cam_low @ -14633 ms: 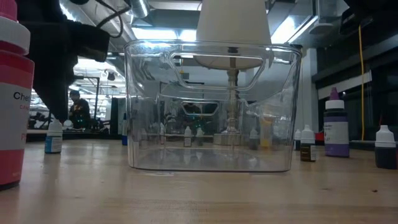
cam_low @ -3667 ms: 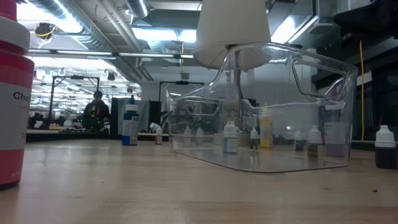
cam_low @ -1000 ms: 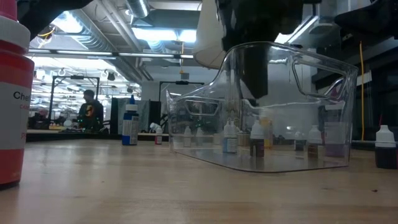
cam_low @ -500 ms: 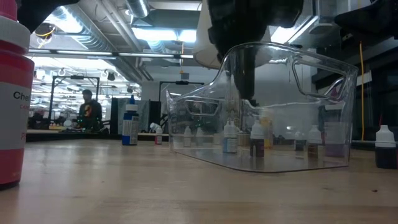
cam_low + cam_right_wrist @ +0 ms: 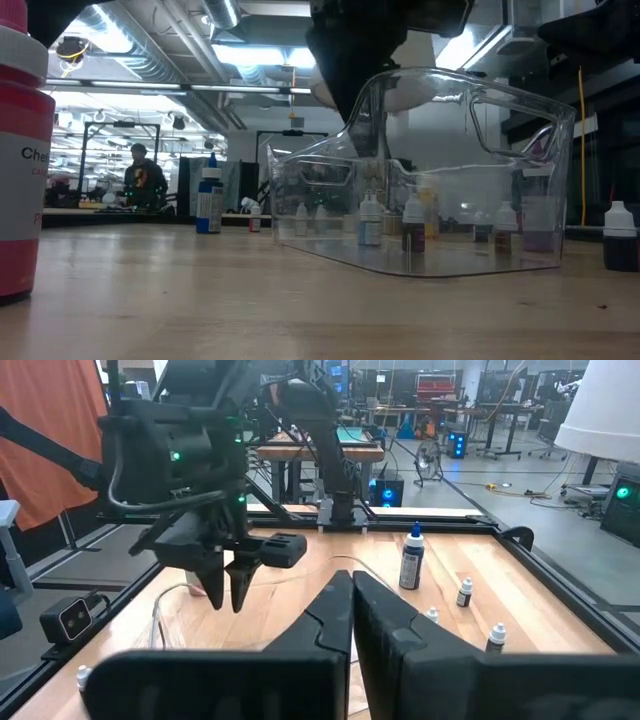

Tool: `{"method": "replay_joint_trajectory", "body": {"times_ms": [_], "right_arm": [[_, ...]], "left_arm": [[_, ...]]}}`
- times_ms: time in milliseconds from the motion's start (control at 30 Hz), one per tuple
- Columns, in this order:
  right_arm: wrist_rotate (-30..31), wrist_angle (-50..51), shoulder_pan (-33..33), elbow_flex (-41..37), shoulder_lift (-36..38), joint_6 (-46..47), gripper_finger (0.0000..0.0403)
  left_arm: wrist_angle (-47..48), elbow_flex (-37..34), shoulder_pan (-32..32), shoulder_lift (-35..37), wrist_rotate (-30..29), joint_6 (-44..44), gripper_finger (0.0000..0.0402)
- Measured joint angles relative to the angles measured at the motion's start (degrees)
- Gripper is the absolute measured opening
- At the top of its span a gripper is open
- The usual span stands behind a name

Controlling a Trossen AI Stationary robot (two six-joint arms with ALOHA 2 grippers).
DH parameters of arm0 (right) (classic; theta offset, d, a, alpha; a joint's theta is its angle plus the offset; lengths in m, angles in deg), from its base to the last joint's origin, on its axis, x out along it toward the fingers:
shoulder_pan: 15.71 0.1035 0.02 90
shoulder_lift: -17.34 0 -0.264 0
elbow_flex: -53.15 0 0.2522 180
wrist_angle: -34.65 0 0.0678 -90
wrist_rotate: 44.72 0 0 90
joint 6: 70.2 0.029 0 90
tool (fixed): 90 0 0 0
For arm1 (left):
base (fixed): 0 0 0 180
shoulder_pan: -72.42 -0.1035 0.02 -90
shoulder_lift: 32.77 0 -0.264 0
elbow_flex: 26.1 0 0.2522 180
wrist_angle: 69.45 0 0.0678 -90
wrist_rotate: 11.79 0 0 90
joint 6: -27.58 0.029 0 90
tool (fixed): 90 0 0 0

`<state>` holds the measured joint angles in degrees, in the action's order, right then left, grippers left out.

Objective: Pick & Place food coloring
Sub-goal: Adjust the transparent bin

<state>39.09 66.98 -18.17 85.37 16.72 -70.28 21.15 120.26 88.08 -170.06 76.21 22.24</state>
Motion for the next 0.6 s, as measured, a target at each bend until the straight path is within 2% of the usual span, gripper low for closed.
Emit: {"method": "replay_joint_trajectory", "body": {"times_ms": [600], "right_arm": [[0.09,0.0,0.0,0.0,0.0,-0.13,0.0016]], "left_arm": [[11.6,0.0,1.2,0.0,-0.39,-1.57,0.0104]]}}
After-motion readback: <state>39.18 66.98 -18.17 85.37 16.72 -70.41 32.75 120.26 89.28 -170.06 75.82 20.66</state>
